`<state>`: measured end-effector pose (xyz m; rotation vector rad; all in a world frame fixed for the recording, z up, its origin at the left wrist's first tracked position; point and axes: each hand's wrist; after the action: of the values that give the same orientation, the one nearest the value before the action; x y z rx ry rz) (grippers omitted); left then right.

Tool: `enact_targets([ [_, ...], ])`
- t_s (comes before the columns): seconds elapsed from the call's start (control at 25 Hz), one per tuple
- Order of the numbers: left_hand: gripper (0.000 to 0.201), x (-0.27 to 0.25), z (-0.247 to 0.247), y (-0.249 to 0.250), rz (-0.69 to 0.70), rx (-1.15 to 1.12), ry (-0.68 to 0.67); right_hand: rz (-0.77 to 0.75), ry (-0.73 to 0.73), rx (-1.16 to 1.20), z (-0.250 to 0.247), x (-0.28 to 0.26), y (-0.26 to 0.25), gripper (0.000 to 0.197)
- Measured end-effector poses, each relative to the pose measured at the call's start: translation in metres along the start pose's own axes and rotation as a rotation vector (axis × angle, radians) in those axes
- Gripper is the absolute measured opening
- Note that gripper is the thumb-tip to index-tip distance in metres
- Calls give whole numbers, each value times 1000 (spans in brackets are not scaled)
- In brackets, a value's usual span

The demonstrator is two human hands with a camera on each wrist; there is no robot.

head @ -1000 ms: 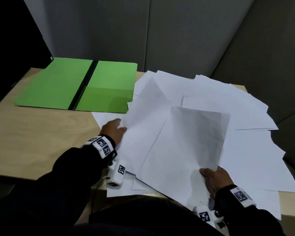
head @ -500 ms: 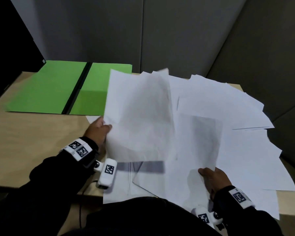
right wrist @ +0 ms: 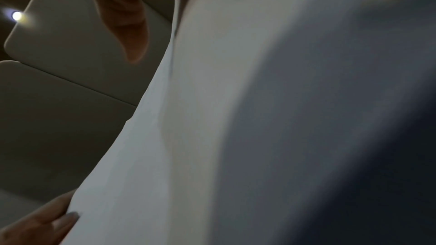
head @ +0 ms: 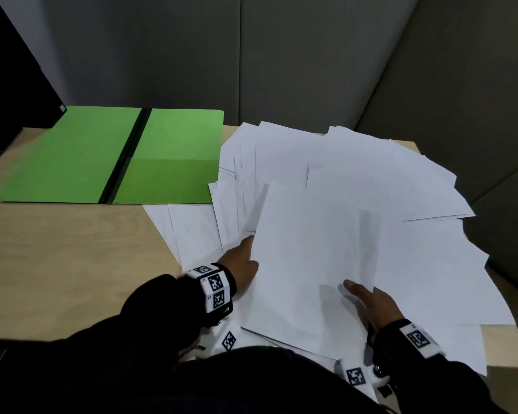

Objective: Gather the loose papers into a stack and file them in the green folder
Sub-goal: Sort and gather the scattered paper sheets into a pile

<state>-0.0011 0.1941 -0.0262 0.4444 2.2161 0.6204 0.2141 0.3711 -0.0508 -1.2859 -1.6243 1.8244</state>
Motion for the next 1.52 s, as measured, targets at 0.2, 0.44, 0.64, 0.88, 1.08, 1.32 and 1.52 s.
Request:
enact_targets([
  [0.2,42,-2,-1,6,57,189,74,-100,26,-152,-1,1,6,6],
  [0.44,81,29,-41,-2,-185,-164,367,-117,-6,-193,-5,9,15,11],
  [0.64,86,52,-58,-2,-324,-485,325,-140,-9,-202,-4,8,13,14],
  [0.88,39,41,-31,10,-216,-269,185,-154,-11,-188,-3,6,9,14],
  [1.08,39,26,-46,7,-193,-265,300,-135,3,-156,-2,10,16,10],
  [1.32,29,3,-102,-24,-128,-549,513,-113,-7,-170,-2,7,14,19],
  [1.52,46,-12,-145,-67,-18,-798,627,-129,-12,-179,-2,5,12,19],
])
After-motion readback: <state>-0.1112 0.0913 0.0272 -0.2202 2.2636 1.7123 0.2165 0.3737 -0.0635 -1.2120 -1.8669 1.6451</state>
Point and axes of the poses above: each hand's wrist, its own x-axis towards the middle knuckle, its own z-axis out of the palm, y = z × x, and after that the axes turned 14 degrees about -z, right-handed
